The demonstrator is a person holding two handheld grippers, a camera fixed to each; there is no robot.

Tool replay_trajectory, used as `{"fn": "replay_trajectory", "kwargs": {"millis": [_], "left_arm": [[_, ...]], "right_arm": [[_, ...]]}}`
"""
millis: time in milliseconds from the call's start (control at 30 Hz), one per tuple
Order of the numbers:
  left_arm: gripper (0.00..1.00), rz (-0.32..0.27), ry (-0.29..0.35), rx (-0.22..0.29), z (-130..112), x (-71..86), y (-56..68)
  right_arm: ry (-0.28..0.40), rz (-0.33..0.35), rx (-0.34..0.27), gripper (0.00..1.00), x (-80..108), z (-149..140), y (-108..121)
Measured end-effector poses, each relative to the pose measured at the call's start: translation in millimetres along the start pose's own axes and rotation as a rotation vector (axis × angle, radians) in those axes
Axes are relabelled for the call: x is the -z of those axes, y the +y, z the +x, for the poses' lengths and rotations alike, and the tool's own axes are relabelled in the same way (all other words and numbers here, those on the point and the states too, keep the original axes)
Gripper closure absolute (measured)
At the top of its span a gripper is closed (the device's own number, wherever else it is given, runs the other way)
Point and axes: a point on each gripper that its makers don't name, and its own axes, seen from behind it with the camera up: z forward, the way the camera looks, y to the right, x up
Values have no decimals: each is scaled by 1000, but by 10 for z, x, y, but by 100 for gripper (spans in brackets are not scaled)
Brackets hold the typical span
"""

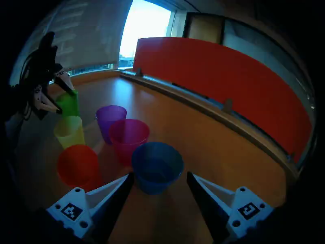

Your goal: Pour water

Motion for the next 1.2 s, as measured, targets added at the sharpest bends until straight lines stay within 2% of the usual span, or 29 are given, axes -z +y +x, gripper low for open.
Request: {"fn": "replay_trajectory", "kwargs": {"millis": [567,800,1200], "left_arm": [[13,1,4,-3,-13,60,10],[13,-1,7,3,-14,72,14],[13,7,31,23,34,92,13]], "right_arm": [[12,36,-32,1,-194,60,-49],[11,42,-38,8,-213,74,-66],[35,30,-30,9,-136,116,-102]]}}
